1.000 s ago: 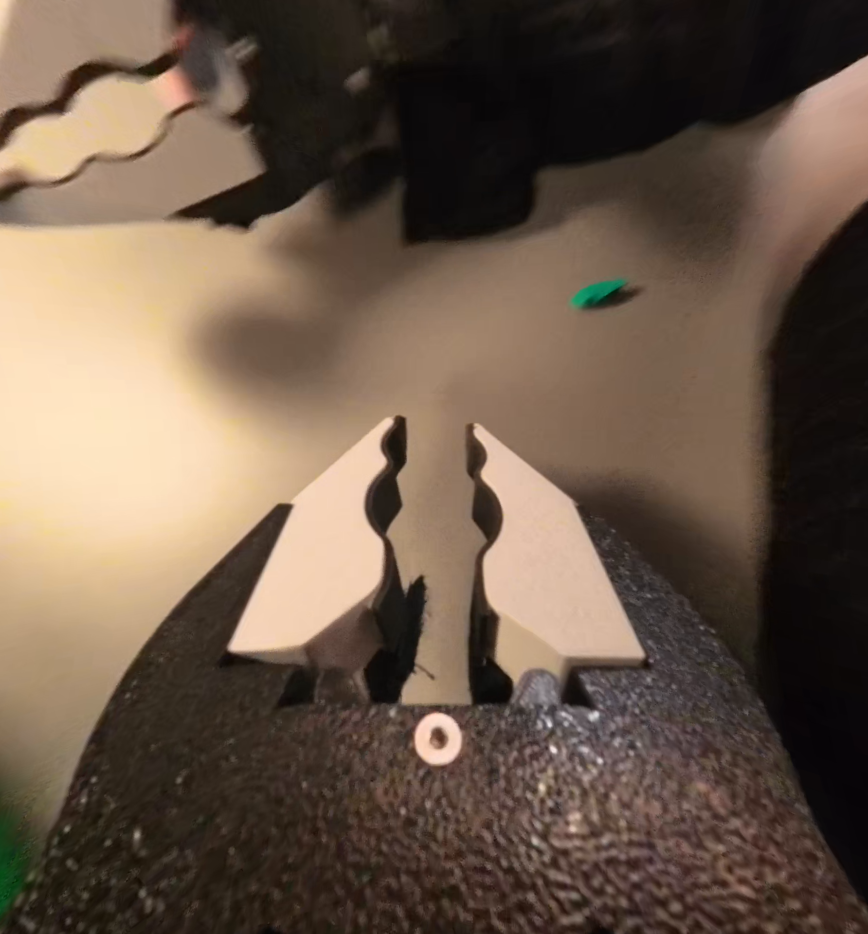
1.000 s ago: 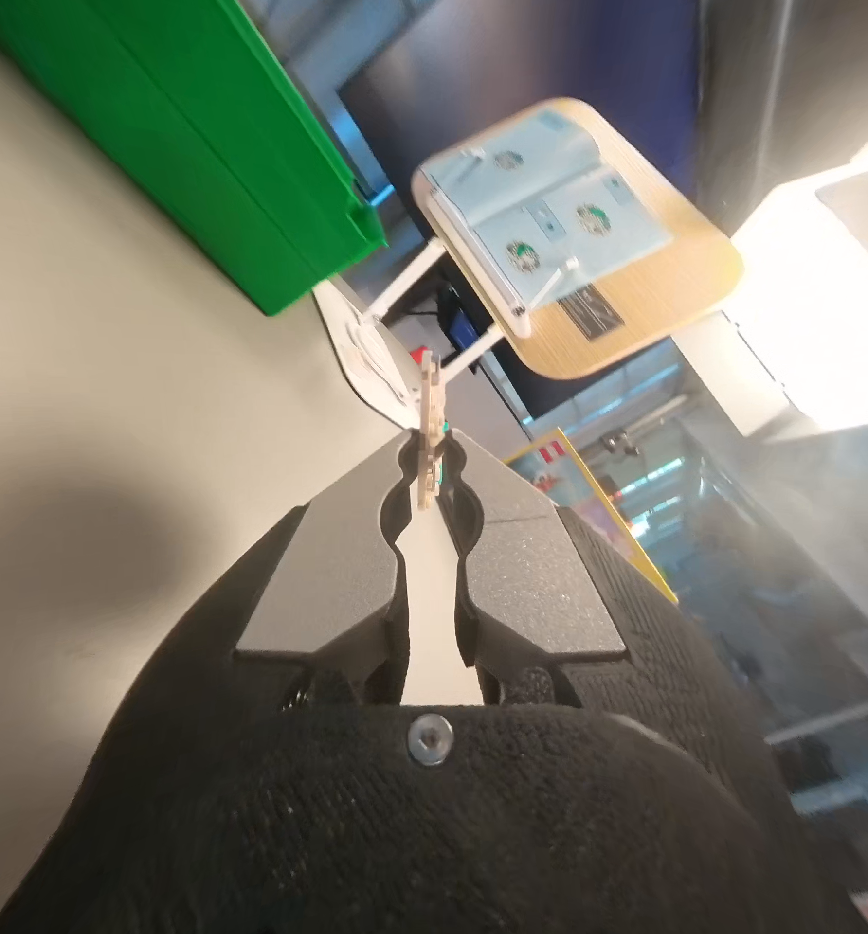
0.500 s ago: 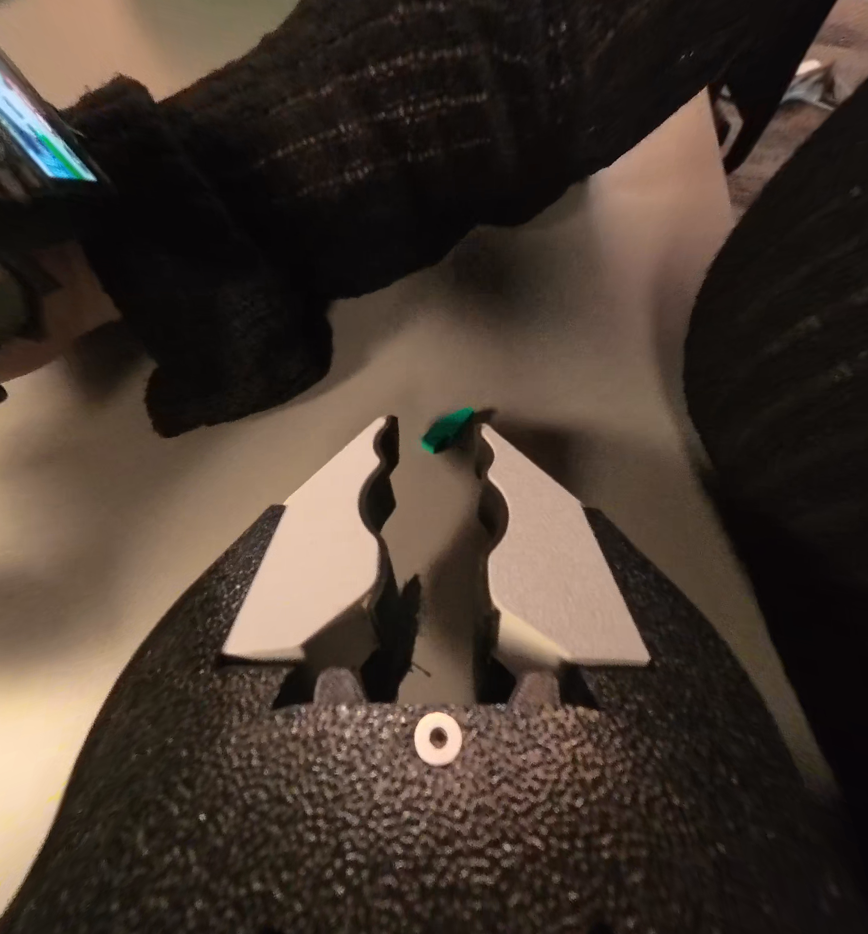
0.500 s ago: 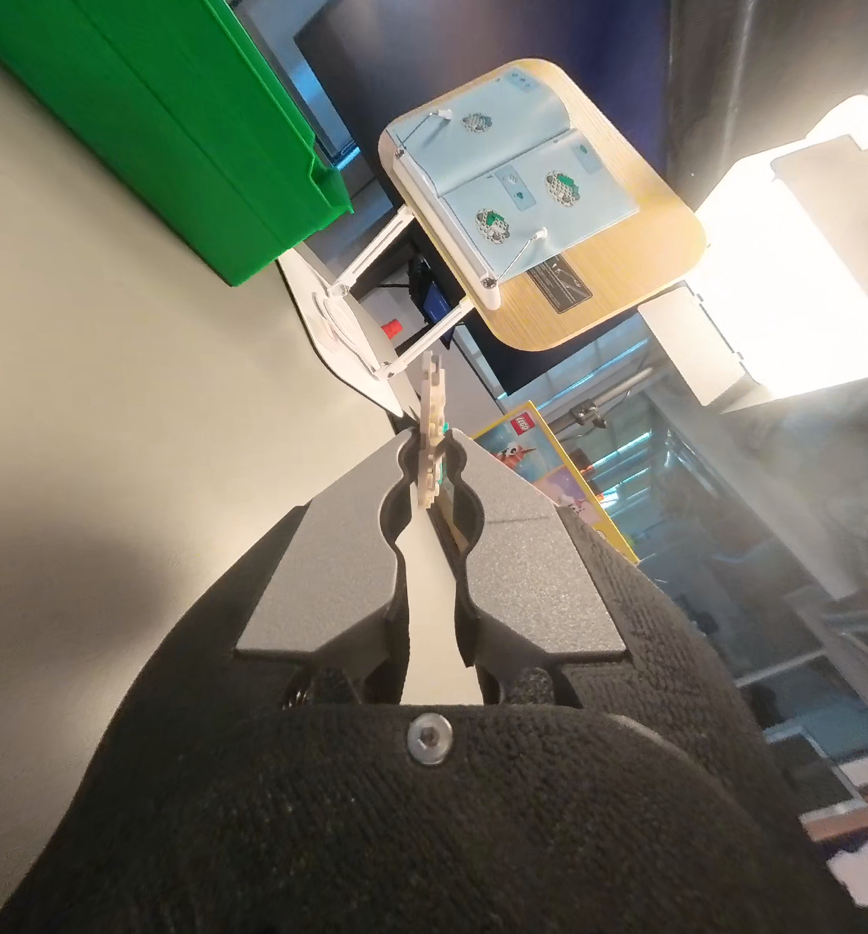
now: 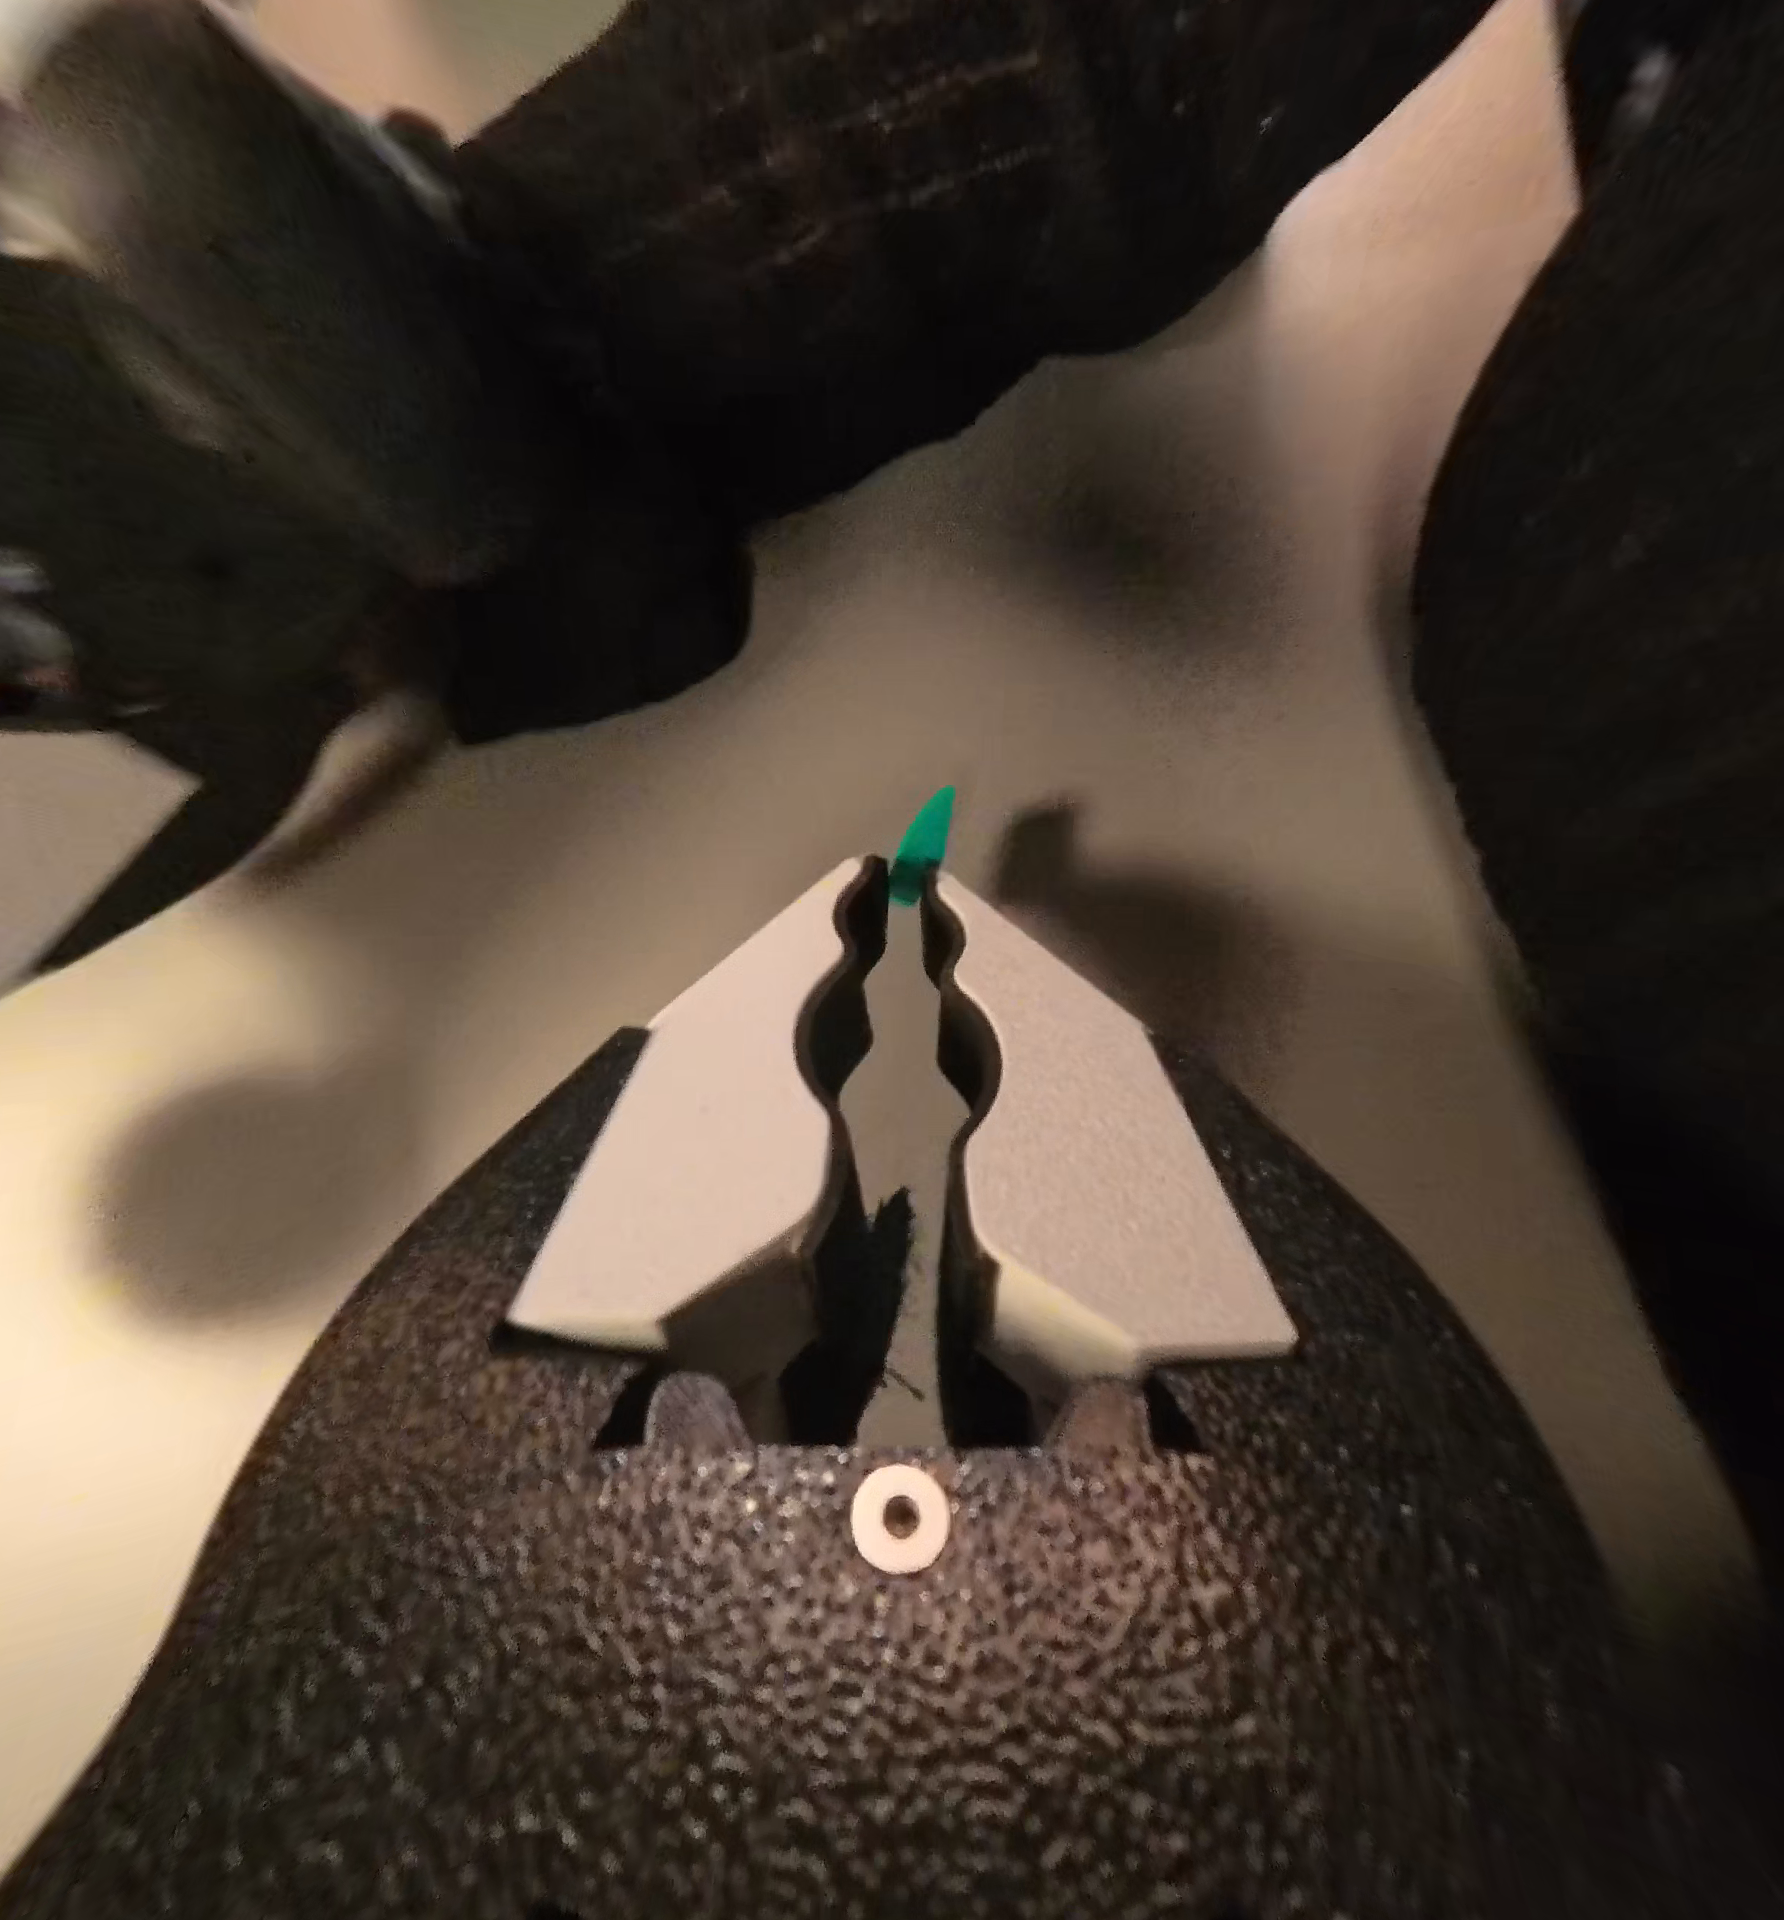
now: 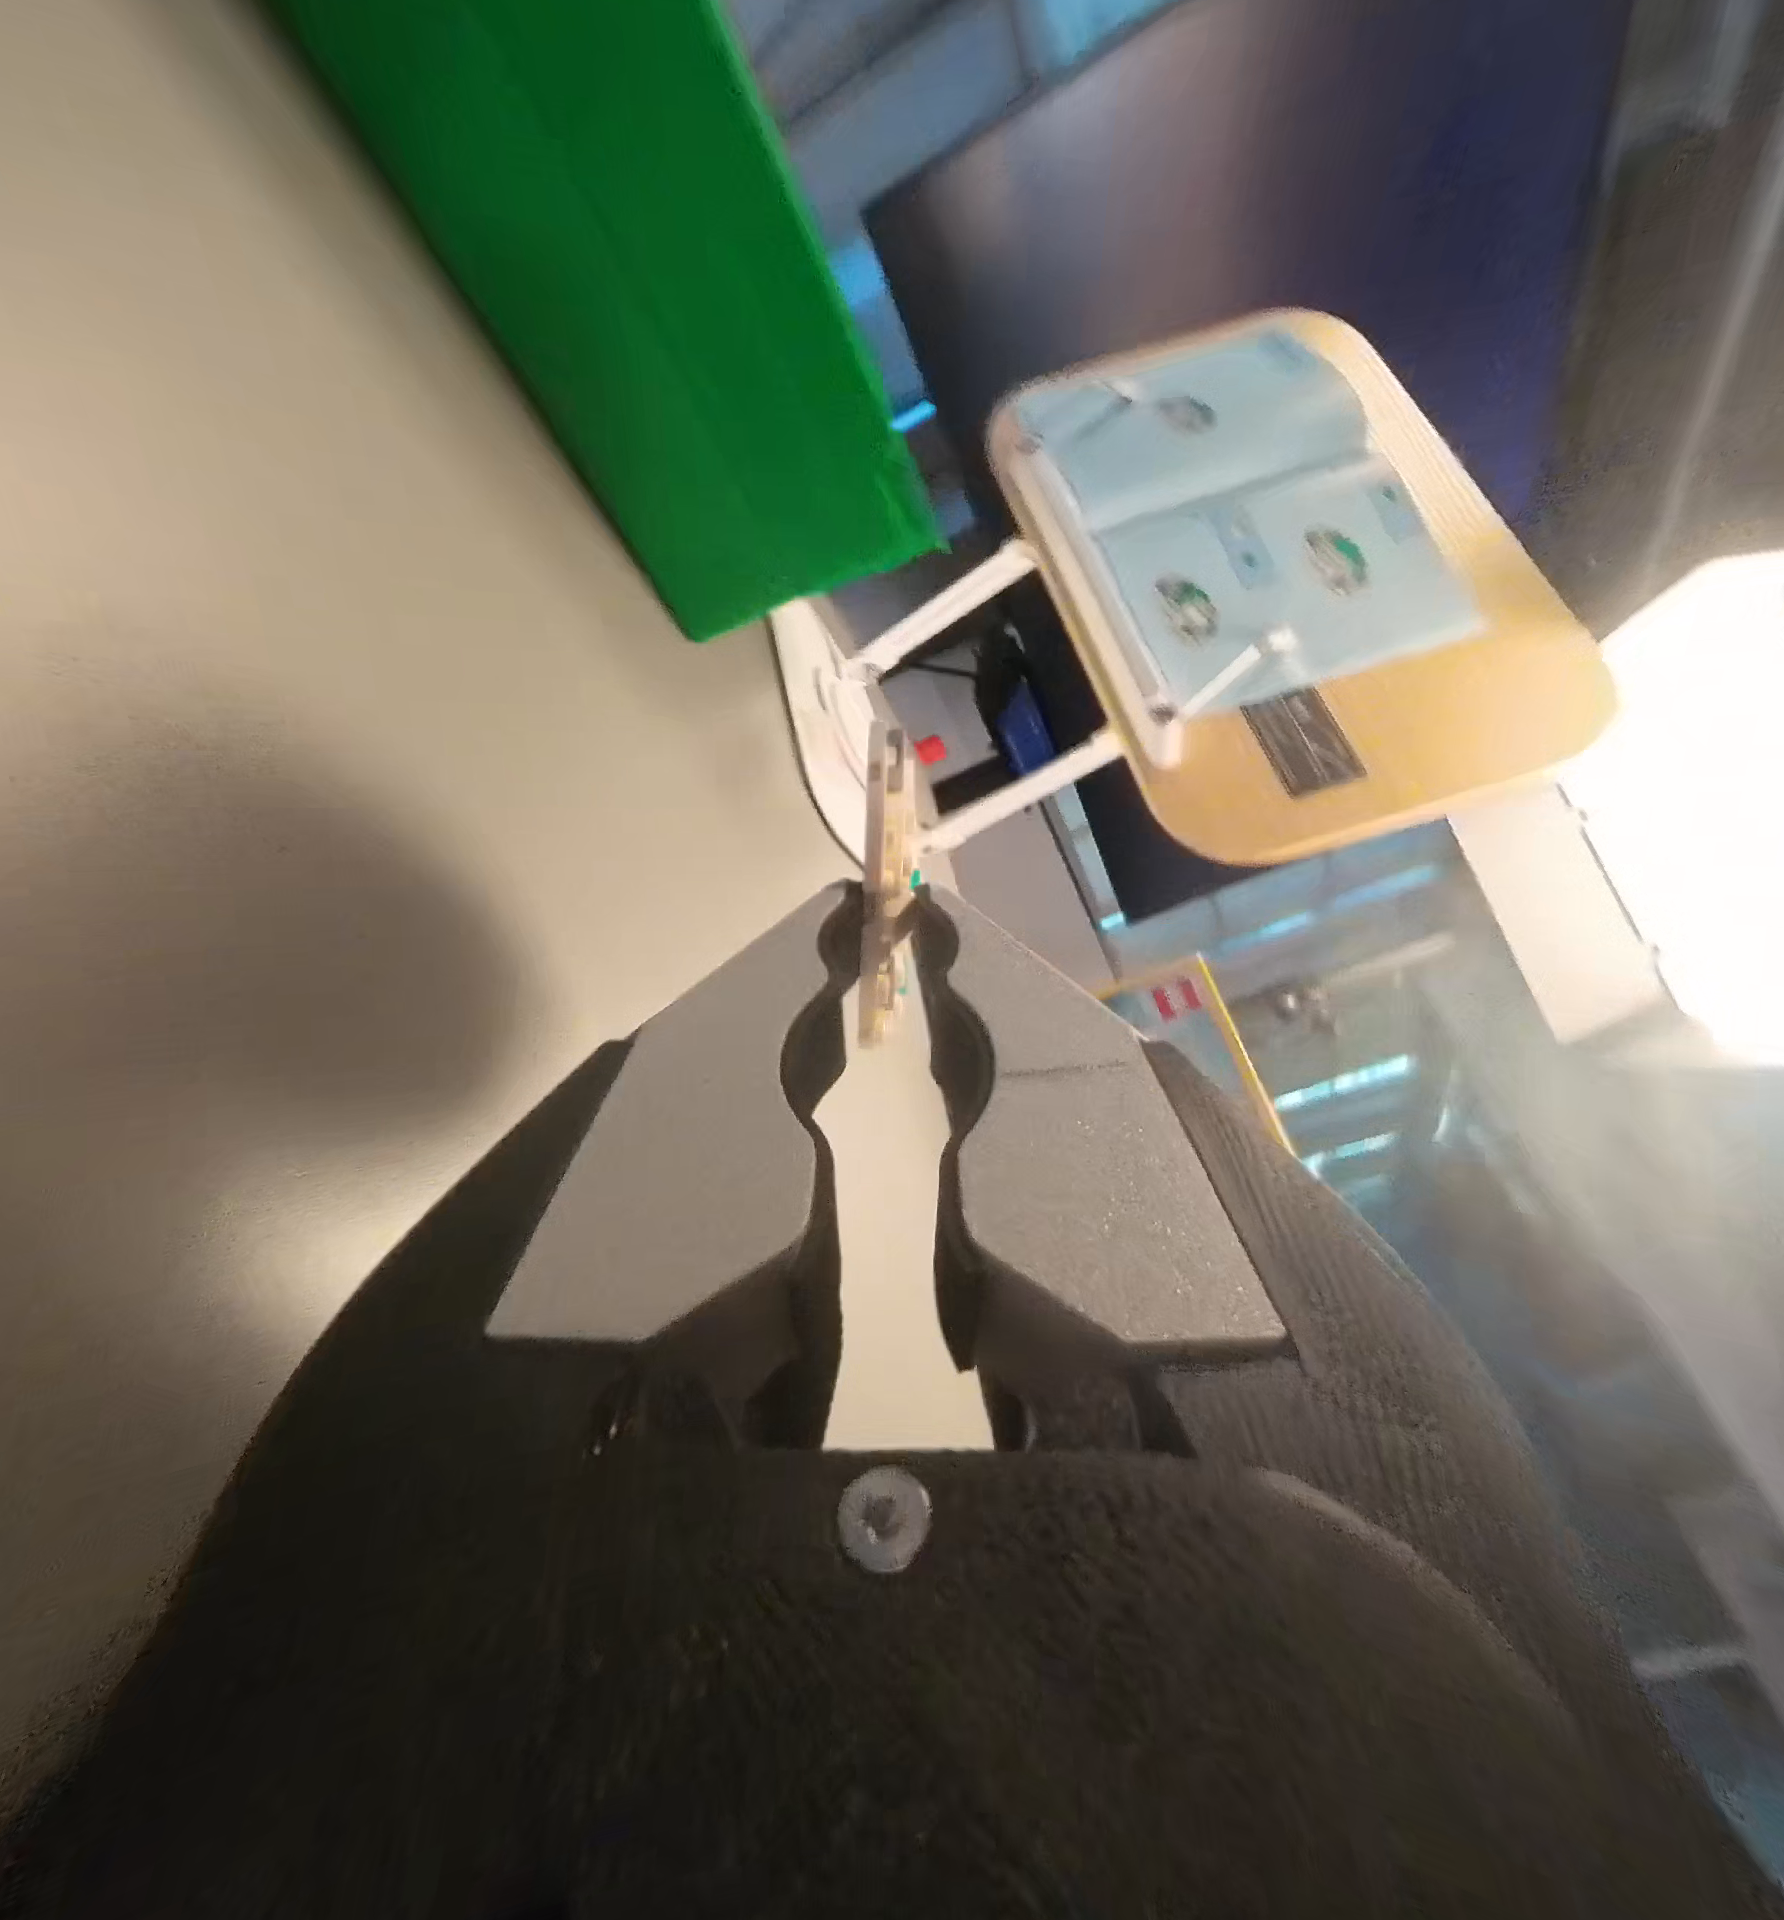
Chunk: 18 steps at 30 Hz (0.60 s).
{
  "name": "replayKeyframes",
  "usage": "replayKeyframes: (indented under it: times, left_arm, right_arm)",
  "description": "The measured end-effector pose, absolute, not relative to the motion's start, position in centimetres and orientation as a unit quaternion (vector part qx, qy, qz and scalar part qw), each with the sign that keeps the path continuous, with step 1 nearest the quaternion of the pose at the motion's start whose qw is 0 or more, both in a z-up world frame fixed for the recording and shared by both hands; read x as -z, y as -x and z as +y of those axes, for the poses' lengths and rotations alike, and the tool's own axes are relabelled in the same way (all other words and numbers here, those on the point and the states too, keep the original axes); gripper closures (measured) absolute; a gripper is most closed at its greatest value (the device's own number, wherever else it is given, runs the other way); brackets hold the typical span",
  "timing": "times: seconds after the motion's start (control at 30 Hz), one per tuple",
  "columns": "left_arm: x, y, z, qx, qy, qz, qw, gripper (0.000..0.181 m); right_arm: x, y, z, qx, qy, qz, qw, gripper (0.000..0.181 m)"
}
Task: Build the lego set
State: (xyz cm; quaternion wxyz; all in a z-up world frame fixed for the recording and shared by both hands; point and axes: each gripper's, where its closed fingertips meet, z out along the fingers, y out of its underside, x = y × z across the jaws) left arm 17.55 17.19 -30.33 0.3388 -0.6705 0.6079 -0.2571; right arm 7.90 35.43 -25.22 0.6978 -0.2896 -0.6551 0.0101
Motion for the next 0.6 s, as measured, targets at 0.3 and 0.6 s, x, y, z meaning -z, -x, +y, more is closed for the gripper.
replayKeyframes:
  times: [0.3,0.6]
  left_arm:
    - [27.2,-6.2,20.0,0.032,0.734,0.480,0.479,0.178]
    - [25.6,-1.8,20.8,0.021,0.764,0.363,0.533,0.178]
  right_arm:
    - [29.4,-6.2,29.8,0.055,0.129,-0.775,0.616,0.172]
    - [30.7,-6.4,26.6,-0.012,0.105,-0.813,0.573,0.172]
